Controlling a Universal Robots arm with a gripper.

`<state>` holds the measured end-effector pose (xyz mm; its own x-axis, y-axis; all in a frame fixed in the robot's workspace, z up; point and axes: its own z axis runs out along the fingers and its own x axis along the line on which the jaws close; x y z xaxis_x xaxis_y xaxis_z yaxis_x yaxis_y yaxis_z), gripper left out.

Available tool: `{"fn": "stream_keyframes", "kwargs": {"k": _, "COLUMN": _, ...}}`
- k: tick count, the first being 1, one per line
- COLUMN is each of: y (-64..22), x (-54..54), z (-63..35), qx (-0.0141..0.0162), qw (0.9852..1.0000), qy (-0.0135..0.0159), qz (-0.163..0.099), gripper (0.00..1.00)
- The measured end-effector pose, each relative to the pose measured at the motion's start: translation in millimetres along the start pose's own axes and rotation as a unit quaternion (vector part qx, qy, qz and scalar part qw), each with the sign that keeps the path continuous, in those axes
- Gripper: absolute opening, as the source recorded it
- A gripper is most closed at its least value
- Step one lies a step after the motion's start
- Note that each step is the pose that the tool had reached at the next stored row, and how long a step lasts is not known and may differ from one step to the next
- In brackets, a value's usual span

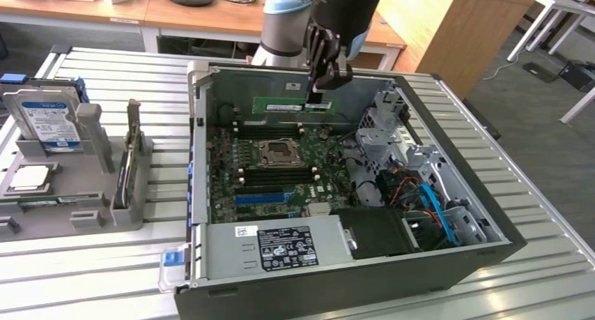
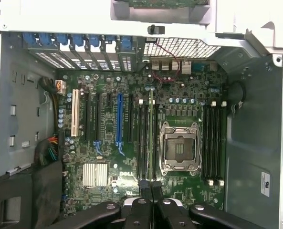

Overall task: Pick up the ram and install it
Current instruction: 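Pick up the ram and move it above insertion slot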

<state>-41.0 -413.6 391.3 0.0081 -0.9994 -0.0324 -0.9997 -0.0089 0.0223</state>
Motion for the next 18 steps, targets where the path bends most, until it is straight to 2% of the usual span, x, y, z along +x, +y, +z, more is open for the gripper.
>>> {"fn": "stream_keyframes", "kwargs": {"k": 9, "y": -0.3, "x": -1.6, "z": 0.4, "qx": 0.0003, "qw": 1.0000, "qy": -0.0001, "qz": 0.000, "gripper": 0.12}}
{"fn": "stream_keyframes", "kwargs": {"k": 13, "y": -0.3, "x": -1.6, "z": 1.1, "qx": 0.0027, "qw": 1.0000, "qy": -0.0017, "qz": 0.000, "gripper": 0.12}}
{"fn": "stream_keyframes", "kwargs": {"k": 16, "y": -0.3, "x": -1.5, "z": 2.4, "qx": 0.0051, "qw": 1.0000, "qy": -0.0020, "qz": 0.000, "gripper": 0.12}}
{"fn": "stream_keyframes", "kwargs": {"k": 18, "y": 0.2, "x": -1.5, "z": 3.2, "qx": 0.0056, "qw": 1.0000, "qy": -0.0020, "qz": 0.000, "gripper": 0.12}}
